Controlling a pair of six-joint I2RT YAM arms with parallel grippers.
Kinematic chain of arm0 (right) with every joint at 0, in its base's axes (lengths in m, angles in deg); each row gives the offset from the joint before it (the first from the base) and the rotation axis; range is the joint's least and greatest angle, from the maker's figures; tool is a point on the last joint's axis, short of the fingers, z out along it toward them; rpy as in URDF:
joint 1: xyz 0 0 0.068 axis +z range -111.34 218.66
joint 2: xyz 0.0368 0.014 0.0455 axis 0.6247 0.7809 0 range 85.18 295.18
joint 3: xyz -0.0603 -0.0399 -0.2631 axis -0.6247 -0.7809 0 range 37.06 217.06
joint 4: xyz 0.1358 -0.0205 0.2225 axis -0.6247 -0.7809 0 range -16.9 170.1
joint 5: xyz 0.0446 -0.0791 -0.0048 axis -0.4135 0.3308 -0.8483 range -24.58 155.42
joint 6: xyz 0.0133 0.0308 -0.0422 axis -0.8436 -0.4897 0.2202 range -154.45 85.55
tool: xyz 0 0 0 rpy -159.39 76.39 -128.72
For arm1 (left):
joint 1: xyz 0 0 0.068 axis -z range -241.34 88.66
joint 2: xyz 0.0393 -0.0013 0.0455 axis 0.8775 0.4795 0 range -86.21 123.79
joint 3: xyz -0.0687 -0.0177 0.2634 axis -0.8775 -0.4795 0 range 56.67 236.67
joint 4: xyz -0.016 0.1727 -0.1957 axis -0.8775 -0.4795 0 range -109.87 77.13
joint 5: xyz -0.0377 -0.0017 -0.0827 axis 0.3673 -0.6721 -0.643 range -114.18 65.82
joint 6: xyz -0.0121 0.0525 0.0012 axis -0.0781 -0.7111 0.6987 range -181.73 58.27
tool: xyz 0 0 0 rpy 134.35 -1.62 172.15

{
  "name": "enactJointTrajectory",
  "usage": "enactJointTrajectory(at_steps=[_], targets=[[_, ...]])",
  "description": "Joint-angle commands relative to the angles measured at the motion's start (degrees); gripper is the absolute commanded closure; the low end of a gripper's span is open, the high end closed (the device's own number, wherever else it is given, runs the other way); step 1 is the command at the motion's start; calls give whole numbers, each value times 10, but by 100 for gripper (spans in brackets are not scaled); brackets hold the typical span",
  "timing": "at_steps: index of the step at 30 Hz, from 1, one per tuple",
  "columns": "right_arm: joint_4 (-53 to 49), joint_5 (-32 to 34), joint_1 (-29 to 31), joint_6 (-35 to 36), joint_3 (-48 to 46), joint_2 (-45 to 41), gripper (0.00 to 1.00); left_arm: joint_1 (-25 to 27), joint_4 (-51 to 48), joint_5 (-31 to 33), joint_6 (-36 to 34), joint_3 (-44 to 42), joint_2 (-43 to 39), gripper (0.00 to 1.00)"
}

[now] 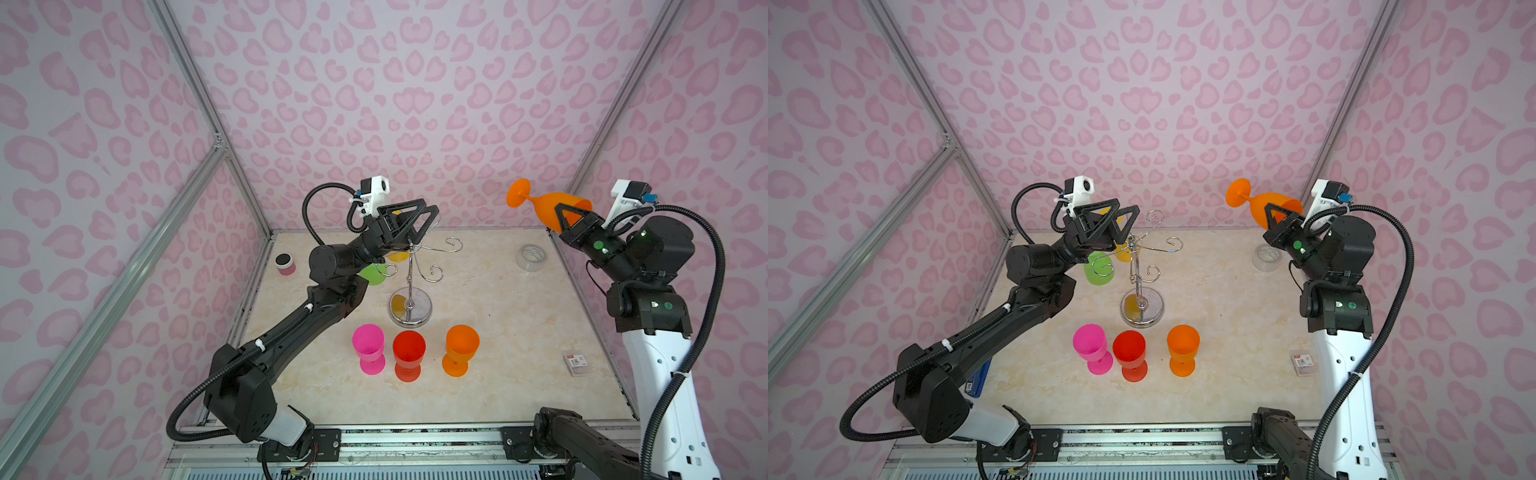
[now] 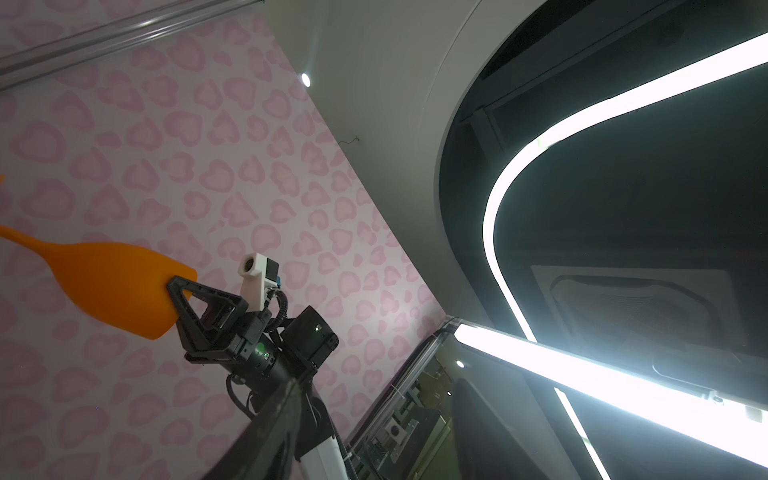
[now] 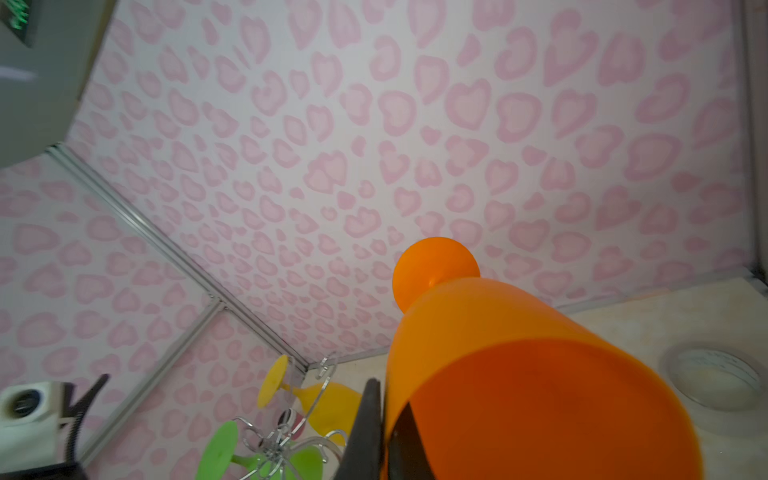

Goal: Take the wine glass off the wine glass rack
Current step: 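Lower the orange glass toward the table with the right gripper while the left withdraws, then set the orange glass upright behind the other orange glass and open the right gripper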

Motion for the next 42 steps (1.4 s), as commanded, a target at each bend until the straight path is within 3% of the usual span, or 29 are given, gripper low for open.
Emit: enactJointTrajectory(at_steps=[1, 3, 7, 12, 15, 22, 42], targets=[[-167, -5, -3, 92, -13, 8, 100, -12, -170, -14, -156, 4, -49, 39], [-201, 22, 16, 124, -21, 16, 100, -23, -278, 0, -232, 16, -82, 39], [-277, 148, 121, 188, -18, 50, 100, -38, -490, 72, -395, 49, -153, 38], [-323, 226, 227, 216, -20, 116, 100, -48, -630, 164, -500, 67, -214, 37], [-339, 262, 271, 221, -21, 153, 100, -55, -660, 188, -522, 63, -237, 37], [-334, 270, 331, 214, -16, 199, 100, -61, -682, 203, -535, 61, -255, 37], [-290, 245, 376, 176, -32, 251, 100, -67, -683, 197, -531, 60, -247, 38]])
